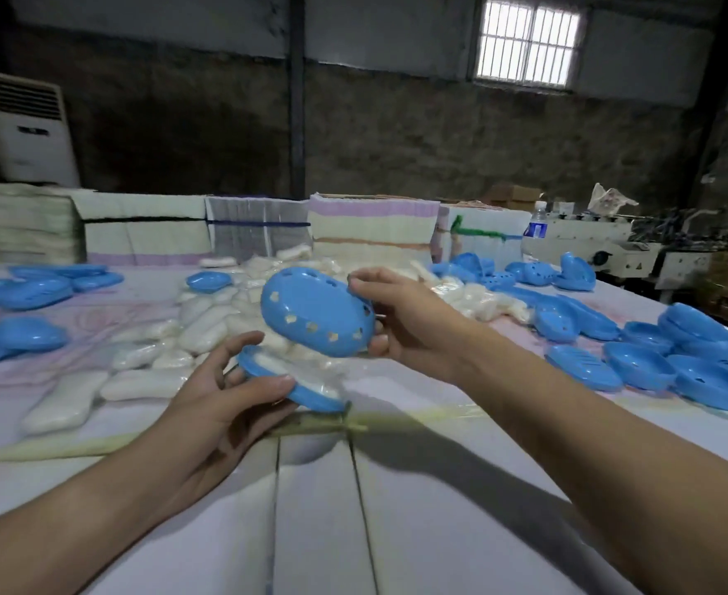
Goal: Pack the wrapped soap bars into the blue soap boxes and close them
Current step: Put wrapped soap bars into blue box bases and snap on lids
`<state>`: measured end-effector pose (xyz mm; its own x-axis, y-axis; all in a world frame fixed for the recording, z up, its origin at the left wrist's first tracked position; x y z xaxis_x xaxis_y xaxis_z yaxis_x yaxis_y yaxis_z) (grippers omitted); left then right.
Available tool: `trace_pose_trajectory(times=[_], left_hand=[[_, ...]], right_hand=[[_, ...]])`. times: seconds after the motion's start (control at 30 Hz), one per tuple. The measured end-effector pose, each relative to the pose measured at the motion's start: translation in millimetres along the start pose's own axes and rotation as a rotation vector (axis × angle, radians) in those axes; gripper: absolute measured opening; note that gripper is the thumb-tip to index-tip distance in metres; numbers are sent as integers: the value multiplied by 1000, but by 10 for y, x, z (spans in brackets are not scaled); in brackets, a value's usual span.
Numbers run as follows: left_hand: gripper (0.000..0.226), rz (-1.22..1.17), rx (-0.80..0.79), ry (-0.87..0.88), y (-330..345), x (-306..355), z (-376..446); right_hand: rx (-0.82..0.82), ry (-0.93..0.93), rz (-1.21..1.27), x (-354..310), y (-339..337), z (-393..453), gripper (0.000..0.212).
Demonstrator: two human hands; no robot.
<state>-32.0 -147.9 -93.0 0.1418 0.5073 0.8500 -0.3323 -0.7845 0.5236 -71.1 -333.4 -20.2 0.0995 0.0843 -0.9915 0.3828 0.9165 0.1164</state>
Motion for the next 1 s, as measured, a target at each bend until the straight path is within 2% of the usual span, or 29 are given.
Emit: trace_pose_trajectory(times=[0.07,0.13,0.2,0.33,0.53,0.7,0.9,1.0], left_hand=[[70,-10,21,-1,-6,33,-15],[72,-13,20,-14,-5,35,-24],[72,-18,17,-34,2,29,-30],[74,-2,11,-53,32,31,-70],[71,14,25,-63,34,46,-93],[63,-27,28,-72,49,73,-107],[61,60,10,-35,78,52,-136],[57,115,3,-5,95,42,-148]], right_hand=[[-7,-17,-171,162,136,-132,14],[26,-193,-463,225,176,-233,27],[5,-314,-553,243,212,-294,33],[-86,-325,-520,294,251,-364,36],[-96,-340,-514,244,174,-346,45],[-98,-388,-445,238,173,-357,34],[-109,-414,-419,324,209,-355,36],[-138,-463,-453,330,233,-356,30]])
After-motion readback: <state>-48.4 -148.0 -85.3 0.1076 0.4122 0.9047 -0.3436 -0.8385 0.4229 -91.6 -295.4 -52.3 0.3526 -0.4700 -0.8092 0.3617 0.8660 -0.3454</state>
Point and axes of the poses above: each hand's wrist, its own z-axis towards the middle knuckle, its own y-axis out of the palm, x = y × z, the point moved 6 cm from there along z, towards the middle knuckle, and after that the axes turned 15 degrees about x, right-handed, at the moved point
